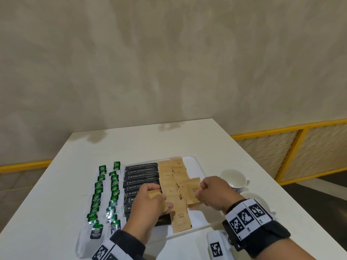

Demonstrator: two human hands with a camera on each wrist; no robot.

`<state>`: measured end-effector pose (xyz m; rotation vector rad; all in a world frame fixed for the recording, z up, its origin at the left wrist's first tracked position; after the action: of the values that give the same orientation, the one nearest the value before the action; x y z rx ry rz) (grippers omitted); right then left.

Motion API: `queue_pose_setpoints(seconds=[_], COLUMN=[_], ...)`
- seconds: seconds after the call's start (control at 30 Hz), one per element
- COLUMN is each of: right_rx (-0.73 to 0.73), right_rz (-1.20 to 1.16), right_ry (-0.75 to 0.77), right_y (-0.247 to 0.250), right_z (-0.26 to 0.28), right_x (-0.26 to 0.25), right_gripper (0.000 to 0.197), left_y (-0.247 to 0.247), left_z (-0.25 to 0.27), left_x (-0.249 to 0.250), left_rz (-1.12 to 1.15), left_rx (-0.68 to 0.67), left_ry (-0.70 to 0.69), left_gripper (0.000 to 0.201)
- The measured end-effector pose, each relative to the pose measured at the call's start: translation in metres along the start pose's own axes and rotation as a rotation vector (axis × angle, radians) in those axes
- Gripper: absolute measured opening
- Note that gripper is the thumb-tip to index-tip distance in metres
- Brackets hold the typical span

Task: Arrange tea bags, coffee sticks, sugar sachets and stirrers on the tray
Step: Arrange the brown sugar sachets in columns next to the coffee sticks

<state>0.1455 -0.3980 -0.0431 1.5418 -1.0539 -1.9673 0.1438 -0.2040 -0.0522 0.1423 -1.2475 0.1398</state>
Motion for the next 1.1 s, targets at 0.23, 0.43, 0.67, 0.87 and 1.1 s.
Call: queue_pose_setpoints(seconds=[0.23,0.43,0.67,0.87,1.1], right_rx=[-0.129,-0.233,-0.260,-0.136,-0.170], right_rz=[0.288,0.247,0.480,0.368,-0.269], right_ry=[-0.097,-0.152,-0.108,-0.020,0.168], right_y=[-0.020,-0.025,-0.030,-0.021,-0.005], right_z=[-0.012,-0.010,-0.010,0.001,0.029], right_x=[0.016,0.012,0.008,0.003,-0.020], right_gripper=[0.026,0.027,0.027,0.003,0.014], left_y=[0.006,0.008,0.007,0.005,-0.005], left_z=[0.003,0.000,-0.003,-0.007,0.000], left_x=[0.004,-0.003,-0.005,-0.007,-0.005], left_rz=[0.010,-0.096,-0.106,-0.140,-0.124], left_rx=[0.031,0.065,0.052,0.015,-0.074], left_ry=[0.027,-0.005,-0.016,-0.068,-0.171], left_gripper=[0.038,0.030,0.026,0.015,0.009])
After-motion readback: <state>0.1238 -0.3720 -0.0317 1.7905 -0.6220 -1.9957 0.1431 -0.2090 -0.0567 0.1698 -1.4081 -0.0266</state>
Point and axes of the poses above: each hand's wrist, its own z-axis away from the middle knuckle, its own y-axis out of the back of the hand, x = y × z, the point moved 3 cm from there along -z, towards the middle knuckle, and after that the axes turned 13 degrees about x, right-handed, at the moved point
